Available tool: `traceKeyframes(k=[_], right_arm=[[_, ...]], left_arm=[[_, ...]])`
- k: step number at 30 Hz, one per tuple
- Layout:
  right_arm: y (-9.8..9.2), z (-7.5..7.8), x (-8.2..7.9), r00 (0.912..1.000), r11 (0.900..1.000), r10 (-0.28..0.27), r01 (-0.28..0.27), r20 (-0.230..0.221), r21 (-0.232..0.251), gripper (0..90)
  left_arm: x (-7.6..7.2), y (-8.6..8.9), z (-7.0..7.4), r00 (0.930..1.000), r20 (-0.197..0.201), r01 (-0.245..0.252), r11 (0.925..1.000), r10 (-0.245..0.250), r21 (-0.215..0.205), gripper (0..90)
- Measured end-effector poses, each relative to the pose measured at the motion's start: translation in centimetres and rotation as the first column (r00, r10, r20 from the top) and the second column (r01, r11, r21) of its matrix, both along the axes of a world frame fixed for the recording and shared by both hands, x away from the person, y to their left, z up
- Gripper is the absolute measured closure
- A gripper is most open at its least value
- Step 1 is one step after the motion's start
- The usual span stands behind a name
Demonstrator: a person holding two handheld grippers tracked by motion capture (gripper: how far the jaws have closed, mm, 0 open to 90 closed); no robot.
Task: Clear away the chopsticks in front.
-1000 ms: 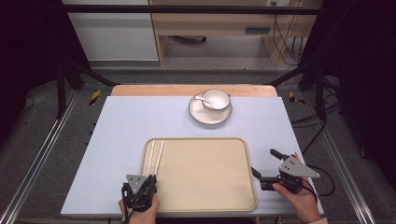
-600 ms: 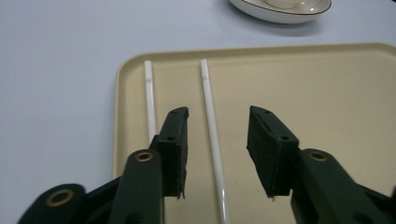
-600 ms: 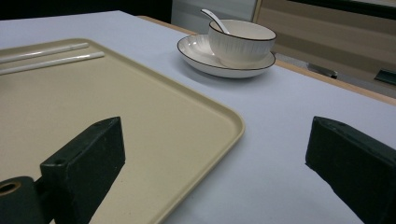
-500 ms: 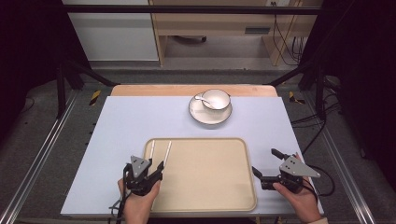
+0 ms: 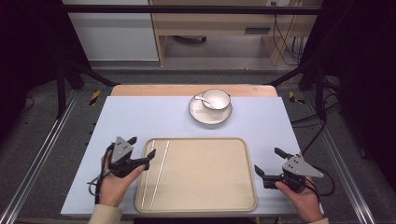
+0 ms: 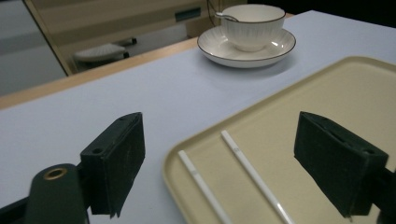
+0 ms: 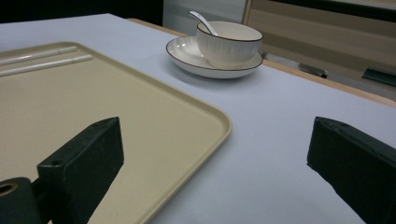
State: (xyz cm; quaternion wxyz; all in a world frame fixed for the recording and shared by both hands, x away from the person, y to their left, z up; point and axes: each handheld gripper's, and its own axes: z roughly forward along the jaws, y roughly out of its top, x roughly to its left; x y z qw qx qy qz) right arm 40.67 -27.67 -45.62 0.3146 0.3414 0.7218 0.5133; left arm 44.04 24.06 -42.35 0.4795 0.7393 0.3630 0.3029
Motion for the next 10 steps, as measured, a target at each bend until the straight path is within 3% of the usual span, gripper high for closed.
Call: traceKeyframes(k=[3, 7, 10], right_arm=[[-0.3, 0.2, -0.1, 0.9999, 1.000, -0.011, 0.011, 0.010, 0.018, 3.0], [-0.6, 0.2, -0.2, 0.9993, 0.999, -0.037, 0.037, 0.010, 0.020, 3.0], [-0.5, 0.1, 0.1, 0.9990, 0.999, -0.044, 0.044, 0.006, 0.007, 3.0]], left_arm=[[-0.4, 2.9, 0.3, 0.9990, 0.042, 0.020, 0.9984, -0.018, -0.053, 10.2], [-0.9, 6.0, 0.2, 0.9976, 0.069, 0.004, 0.9886, 0.007, -0.151, 7.2], [-1.1, 6.8, 0.0, 0.9975, 0.069, 0.023, 0.9884, -0.012, -0.150, 6.2]])
